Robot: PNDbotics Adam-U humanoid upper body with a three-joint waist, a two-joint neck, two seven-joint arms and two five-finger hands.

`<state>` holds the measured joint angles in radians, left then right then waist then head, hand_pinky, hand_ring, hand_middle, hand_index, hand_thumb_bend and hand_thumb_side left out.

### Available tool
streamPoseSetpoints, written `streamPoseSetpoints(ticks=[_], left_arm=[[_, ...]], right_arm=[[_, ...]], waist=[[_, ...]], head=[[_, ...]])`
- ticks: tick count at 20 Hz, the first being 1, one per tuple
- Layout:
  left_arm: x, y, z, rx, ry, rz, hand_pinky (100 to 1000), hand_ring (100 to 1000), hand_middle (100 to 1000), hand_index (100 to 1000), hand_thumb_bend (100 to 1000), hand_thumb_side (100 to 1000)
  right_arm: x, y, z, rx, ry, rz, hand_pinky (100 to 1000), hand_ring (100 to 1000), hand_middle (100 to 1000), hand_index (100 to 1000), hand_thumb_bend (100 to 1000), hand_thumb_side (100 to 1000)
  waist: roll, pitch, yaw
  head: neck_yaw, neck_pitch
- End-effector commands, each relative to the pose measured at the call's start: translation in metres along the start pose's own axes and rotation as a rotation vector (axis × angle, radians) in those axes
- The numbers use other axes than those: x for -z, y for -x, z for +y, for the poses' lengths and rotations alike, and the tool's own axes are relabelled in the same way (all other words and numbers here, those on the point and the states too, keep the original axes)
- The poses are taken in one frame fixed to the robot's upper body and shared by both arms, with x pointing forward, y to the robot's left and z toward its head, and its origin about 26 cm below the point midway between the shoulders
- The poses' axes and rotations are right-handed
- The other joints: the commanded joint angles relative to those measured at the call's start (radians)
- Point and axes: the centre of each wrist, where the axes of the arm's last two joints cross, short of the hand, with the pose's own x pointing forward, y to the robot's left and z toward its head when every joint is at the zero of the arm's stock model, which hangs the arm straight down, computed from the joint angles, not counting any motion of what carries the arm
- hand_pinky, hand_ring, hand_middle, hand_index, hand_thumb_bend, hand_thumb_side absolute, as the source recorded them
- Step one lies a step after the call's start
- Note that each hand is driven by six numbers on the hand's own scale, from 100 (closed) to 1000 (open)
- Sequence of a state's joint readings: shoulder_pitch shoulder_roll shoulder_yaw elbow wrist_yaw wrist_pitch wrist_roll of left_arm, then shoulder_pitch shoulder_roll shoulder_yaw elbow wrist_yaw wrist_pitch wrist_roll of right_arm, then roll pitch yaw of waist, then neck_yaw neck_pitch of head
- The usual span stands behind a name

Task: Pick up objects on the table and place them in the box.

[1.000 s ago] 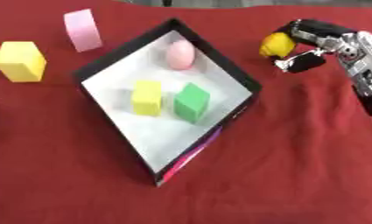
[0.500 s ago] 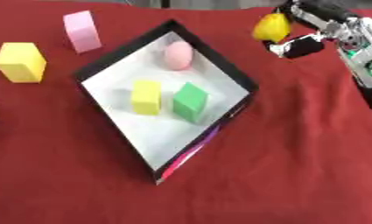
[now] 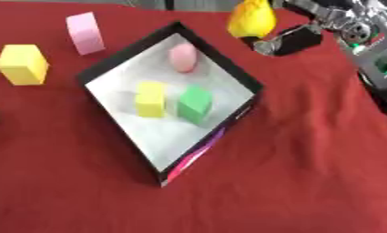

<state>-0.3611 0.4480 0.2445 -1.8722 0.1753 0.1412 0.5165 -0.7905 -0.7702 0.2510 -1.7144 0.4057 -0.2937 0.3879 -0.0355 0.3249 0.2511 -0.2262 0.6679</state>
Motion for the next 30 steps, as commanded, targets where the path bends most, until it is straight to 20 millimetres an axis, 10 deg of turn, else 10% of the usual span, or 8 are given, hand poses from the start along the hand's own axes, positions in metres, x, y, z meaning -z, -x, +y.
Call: streamPoseSetpoints(ticks=[1, 25, 30], left_arm=[[0.009, -0.012, 0.009, 0.034, -0.015, -0.056, 706, 869, 747, 702, 100, 721], [0.013, -0.013, 0.015, 0.060, -0.010, -0.071, 705, 869, 748, 702, 100, 709], [0.013, -0.013, 0.014, 0.058, -0.008, -0.068, 705, 869, 748, 702, 100, 713]], right_arm=[[0.004, -0.026, -0.015, -0.009, -0.030, -0.114, 632, 413, 456, 699, 190, 336], [0.050, -0.011, 0.029, -0.019, -0.221, -0.111, 665, 458, 499, 735, 172, 378], [0.051, -0.009, 0.038, -0.042, -0.288, -0.140, 781, 603, 653, 861, 122, 420]], waist=[[0.001, -0.033, -0.002], [-0.002, -0.021, 0.035], [-0.004, -0.020, 0.035]], head=[[0.007, 0.007], [-0.022, -0.001], [-0.016, -0.001]])
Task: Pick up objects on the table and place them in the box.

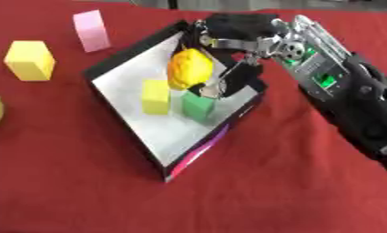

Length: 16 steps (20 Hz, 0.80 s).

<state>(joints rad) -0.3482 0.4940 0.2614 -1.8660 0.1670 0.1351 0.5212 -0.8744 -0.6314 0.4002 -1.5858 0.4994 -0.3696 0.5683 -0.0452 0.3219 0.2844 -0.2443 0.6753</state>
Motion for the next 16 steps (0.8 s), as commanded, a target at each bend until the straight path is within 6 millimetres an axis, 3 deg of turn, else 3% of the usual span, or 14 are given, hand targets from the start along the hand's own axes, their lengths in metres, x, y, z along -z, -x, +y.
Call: streamPoseSetpoints(ticks=[1, 2, 4, 7, 9, 16], left_arm=[[0.0066, -0.0096, 0.0027, 0.007, 0.005, -0.039, 705, 869, 748, 702, 100, 713], [0.0065, -0.0094, 0.0027, 0.006, 0.006, -0.038, 705, 870, 748, 702, 100, 714], [0.0064, -0.0091, 0.0025, 0.005, 0.007, -0.036, 705, 870, 748, 702, 100, 715], [0.0061, -0.0085, 0.0020, 0.003, 0.010, -0.033, 705, 870, 748, 702, 100, 717], [0.0060, -0.0080, 0.0020, 0.003, 0.012, -0.032, 705, 871, 748, 702, 100, 717], [0.0057, -0.0068, 0.0028, 0.006, 0.012, -0.028, 706, 872, 749, 702, 100, 717]], right_arm=[[-0.0017, 0.0020, -0.0053, -0.041, -0.036, -0.014, 785, 614, 664, 867, 121, 420], [-0.0018, 0.0026, -0.0049, -0.042, -0.049, -0.018, 821, 704, 736, 915, 114, 429], [-0.0027, 0.0035, -0.0052, -0.041, -0.069, -0.020, 852, 772, 788, 952, 120, 443], [-0.0038, 0.0055, -0.0053, -0.027, -0.085, -0.003, 876, 810, 823, 973, 141, 477], [-0.0047, 0.0065, -0.0060, -0.023, -0.085, 0.009, 897, 831, 839, 985, 239, 515], [-0.0085, 0.0087, -0.0075, -0.025, -0.059, 0.038, 939, 869, 870, 1000, 241, 602]], waist=[[0.006, -0.017, 0.002], [0.006, -0.017, 0.002], [0.006, -0.016, 0.002], [0.006, -0.016, 0.002], [0.006, -0.016, 0.001], [0.006, -0.016, 0.002]], head=[[0.002, -0.008], [0.003, -0.008], [0.003, -0.008], [0.003, -0.008], [0.003, -0.007], [0.005, -0.006]])
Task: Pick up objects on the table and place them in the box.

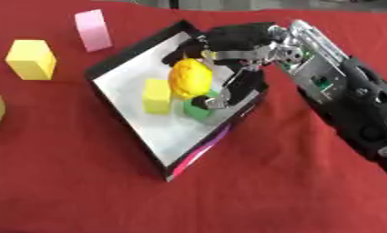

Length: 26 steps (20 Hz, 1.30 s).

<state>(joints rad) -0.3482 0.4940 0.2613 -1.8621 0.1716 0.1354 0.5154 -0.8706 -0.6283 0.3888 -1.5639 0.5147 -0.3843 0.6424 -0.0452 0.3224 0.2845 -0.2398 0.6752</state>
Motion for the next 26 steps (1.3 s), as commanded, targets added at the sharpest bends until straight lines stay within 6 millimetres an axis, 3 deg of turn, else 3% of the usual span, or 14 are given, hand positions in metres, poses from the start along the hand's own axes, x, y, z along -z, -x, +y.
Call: streamPoseSetpoints(ticks=[1, 2, 10, 12, 13, 14, 15, 17, 18, 19, 20, 21, 24, 26], left_arm=[[0.005, -0.008, 0.003, 0.008, 0.006, -0.033, 706, 872, 749, 702, 100, 718], [0.005, -0.008, 0.003, 0.008, 0.006, -0.033, 706, 872, 749, 702, 100, 717], [0.005, -0.007, 0.003, 0.007, 0.006, -0.030, 707, 873, 749, 702, 100, 717], [0.005, -0.007, 0.003, 0.006, 0.007, -0.031, 707, 873, 749, 702, 100, 717], [0.005, -0.007, 0.003, 0.006, 0.007, -0.031, 707, 873, 749, 702, 100, 718], [0.005, -0.006, 0.004, 0.006, 0.007, -0.031, 707, 873, 748, 702, 100, 719], [0.005, -0.006, 0.004, 0.007, 0.007, -0.030, 707, 873, 748, 701, 100, 719], [0.005, -0.006, 0.004, 0.007, 0.007, -0.029, 707, 873, 748, 701, 100, 720], [0.005, -0.006, 0.004, 0.007, 0.007, -0.029, 707, 873, 748, 701, 100, 719], [0.005, -0.006, 0.004, 0.008, 0.007, -0.029, 707, 873, 748, 701, 100, 719], [0.005, -0.006, 0.004, 0.008, 0.006, -0.029, 707, 873, 748, 701, 100, 719], [0.005, -0.006, 0.004, 0.008, 0.006, -0.029, 707, 873, 748, 701, 100, 720], [0.006, -0.006, 0.004, 0.007, 0.007, -0.032, 707, 873, 747, 701, 100, 717], [0.006, -0.006, 0.004, 0.006, 0.006, -0.033, 707, 873, 747, 701, 100, 718]], right_arm=[[-0.008, 0.003, -0.011, -0.022, 0.023, 0.025, 942, 871, 872, 1000, 236, 617], [-0.008, 0.003, -0.012, -0.021, 0.024, 0.026, 944, 873, 874, 1000, 209, 648], [-0.012, 0.006, -0.010, 0.003, 0.007, 0.035, 959, 881, 889, 1000, 163, 634], [-0.012, 0.007, -0.010, 0.000, 0.006, 0.035, 963, 884, 893, 1000, 183, 641], [-0.012, 0.008, -0.010, 0.001, 0.006, 0.035, 964, 883, 892, 1000, 268, 658], [-0.013, 0.008, -0.009, 0.004, 0.006, 0.034, 965, 884, 892, 1000, 298, 458], [-0.012, 0.009, -0.008, 0.007, 0.004, 0.028, 966, 886, 895, 1000, 244, 311], [-0.013, 0.011, -0.006, 0.011, 0.001, 0.015, 970, 890, 898, 1000, 133, 196], [-0.013, 0.012, -0.005, 0.011, -0.001, 0.010, 972, 893, 899, 1000, 169, 213], [-0.013, 0.012, -0.005, 0.010, -0.003, 0.006, 976, 894, 901, 1000, 300, 368], [-0.014, 0.013, -0.005, 0.009, -0.006, 0.008, 979, 896, 902, 1000, 323, 510], [-0.015, 0.015, -0.005, 0.010, -0.006, 0.021, 981, 897, 902, 1000, 246, 629], [-0.016, 0.017, -0.005, 0.014, 0.008, 0.057, 979, 891, 897, 1000, 122, 617], [-0.015, 0.016, -0.004, 0.014, 0.014, 0.062, 980, 891, 898, 1000, 112, 613]], waist=[[0.007, -0.016, 0.001], [0.007, -0.016, 0.001], [0.009, -0.016, -0.001], [0.009, -0.016, -0.001], [0.009, -0.015, -0.001], [0.009, -0.015, -0.001], [0.009, -0.015, -0.001], [0.008, -0.015, 0.000], [0.008, -0.014, 0.000], [0.008, -0.014, -0.001], [0.008, -0.014, -0.001], [0.008, -0.014, -0.001], [0.009, -0.015, -0.003], [0.009, -0.015, -0.004]], head=[[0.001, -0.006], [0.001, -0.006], [0.002, -0.005], [0.002, -0.004], [0.002, -0.004], [0.002, -0.004], [0.003, -0.004], [0.003, -0.004], [0.003, -0.003], [0.004, -0.002], [0.004, -0.002], [0.004, -0.002], [0.004, -0.003], [0.004, -0.003]])
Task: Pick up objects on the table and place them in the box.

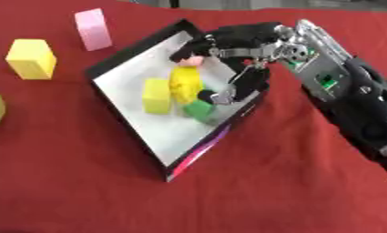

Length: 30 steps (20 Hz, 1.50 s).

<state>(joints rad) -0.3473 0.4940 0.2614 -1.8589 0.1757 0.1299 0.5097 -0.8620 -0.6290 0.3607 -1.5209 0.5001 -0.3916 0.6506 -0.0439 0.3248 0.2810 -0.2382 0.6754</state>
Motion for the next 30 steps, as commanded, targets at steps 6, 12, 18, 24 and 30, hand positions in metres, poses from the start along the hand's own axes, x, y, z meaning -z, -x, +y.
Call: streamPoseSetpoints(ticks=[6, 12, 18, 24, 30], left_arm=[[0.006, -0.007, 0.004, 0.011, 0.002, -0.033, 708, 874, 746, 701, 100, 719], [0.006, -0.008, 0.006, 0.015, -0.005, -0.035, 708, 874, 746, 702, 100, 719], [0.006, -0.007, 0.010, 0.020, -0.052, -0.037, 707, 873, 748, 704, 100, 718], [0.006, -0.008, 0.009, 0.027, -0.043, -0.042, 708, 873, 749, 705, 100, 717], [0.013, -0.015, 0.010, 0.048, -0.023, -0.085, 709, 875, 763, 723, 100, 697]], right_arm=[[-0.010, 0.003, -0.011, -0.033, 0.026, 0.029, 977, 889, 899, 1000, 106, 610], [-0.021, 0.001, -0.017, 0.018, 0.101, 0.041, 954, 852, 864, 1000, 100, 405], [-0.080, -0.045, -0.070, 0.315, 0.647, -0.118, 907, 757, 740, 1000, 100, 438], [-0.142, -0.050, -0.066, 0.724, 0.829, -0.204, 924, 754, 737, 963, 100, 500], [-0.202, -0.033, 0.010, 0.949, 1.149, -0.095, 958, 768, 742, 934, 100, 527]], waist=[[0.010, -0.017, -0.004], [0.009, -0.021, -0.009], [0.004, -0.034, -0.033], [0.004, -0.042, -0.052], [0.007, -0.024, -0.075]], head=[[0.003, -0.001], [0.008, 0.001], [0.024, 0.002], [0.048, -0.005], [0.105, -0.023]])
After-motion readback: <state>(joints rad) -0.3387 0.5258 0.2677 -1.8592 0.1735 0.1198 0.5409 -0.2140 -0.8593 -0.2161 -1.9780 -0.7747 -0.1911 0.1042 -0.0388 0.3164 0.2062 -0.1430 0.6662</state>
